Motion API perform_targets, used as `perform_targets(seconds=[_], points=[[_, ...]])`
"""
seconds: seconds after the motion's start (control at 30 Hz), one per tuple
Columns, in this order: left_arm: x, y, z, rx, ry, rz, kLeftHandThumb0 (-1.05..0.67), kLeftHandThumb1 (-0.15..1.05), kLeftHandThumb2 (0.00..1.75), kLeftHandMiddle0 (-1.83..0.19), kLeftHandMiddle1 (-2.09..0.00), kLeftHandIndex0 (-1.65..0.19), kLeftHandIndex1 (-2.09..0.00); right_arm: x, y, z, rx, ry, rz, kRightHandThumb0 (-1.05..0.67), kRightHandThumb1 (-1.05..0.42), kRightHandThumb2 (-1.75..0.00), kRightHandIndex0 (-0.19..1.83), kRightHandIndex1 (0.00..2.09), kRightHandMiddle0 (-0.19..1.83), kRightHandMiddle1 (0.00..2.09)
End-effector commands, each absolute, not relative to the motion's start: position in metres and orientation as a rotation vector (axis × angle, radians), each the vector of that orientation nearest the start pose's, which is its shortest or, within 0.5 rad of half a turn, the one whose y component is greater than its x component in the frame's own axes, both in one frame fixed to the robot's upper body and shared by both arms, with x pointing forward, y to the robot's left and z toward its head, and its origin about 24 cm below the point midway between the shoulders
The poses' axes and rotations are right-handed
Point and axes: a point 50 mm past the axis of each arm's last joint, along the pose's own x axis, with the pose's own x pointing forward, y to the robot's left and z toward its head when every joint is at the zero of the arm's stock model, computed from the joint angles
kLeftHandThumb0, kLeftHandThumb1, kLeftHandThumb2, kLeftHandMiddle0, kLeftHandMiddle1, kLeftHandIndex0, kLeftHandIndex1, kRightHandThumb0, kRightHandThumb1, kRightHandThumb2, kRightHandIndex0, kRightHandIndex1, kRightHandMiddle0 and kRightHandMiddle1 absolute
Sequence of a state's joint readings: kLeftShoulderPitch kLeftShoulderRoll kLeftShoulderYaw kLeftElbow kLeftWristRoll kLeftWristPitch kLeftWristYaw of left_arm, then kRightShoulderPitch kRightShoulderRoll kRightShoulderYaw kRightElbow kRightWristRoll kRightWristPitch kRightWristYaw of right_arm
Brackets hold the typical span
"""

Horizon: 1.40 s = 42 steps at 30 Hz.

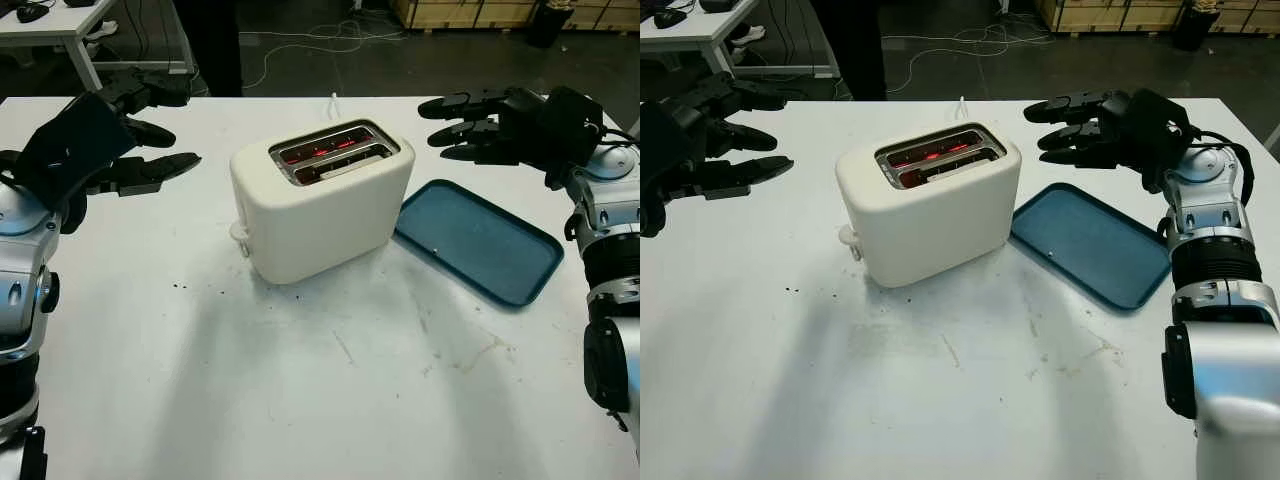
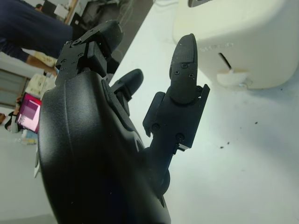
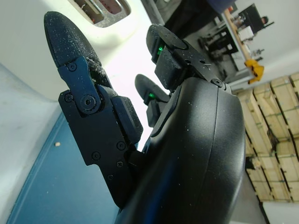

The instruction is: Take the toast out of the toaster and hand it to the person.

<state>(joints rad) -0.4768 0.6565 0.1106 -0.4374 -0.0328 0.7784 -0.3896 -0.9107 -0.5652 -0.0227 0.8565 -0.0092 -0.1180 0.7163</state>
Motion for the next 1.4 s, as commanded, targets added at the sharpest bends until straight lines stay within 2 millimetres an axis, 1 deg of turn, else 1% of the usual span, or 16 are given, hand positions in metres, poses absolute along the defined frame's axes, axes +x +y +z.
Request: perform_targets(seconds=[0.0,1.37], points=[[0.2846,0.2161,0.2381,0.587,-0.098,-0.167,-0.34,0.76,0.39,0.00,-1.09,0.00,-0.85,0.3856,-0.2354,0.1872,-0.502,-0.052,0.495,-0.84,-0.79,0.00,0.36,0.62,0.62,0.00],[0.2848,0.2156,0.2382,0.599,-0.103,-0.170,-0.34,0.76,0.39,0.00,-1.09,0.00,-0.86,0.3856,-0.2356,0.1875,-0.497,-0.049,0.503,-0.85,-0.79,0.00,0.35,0.64,0.61,0.00]])
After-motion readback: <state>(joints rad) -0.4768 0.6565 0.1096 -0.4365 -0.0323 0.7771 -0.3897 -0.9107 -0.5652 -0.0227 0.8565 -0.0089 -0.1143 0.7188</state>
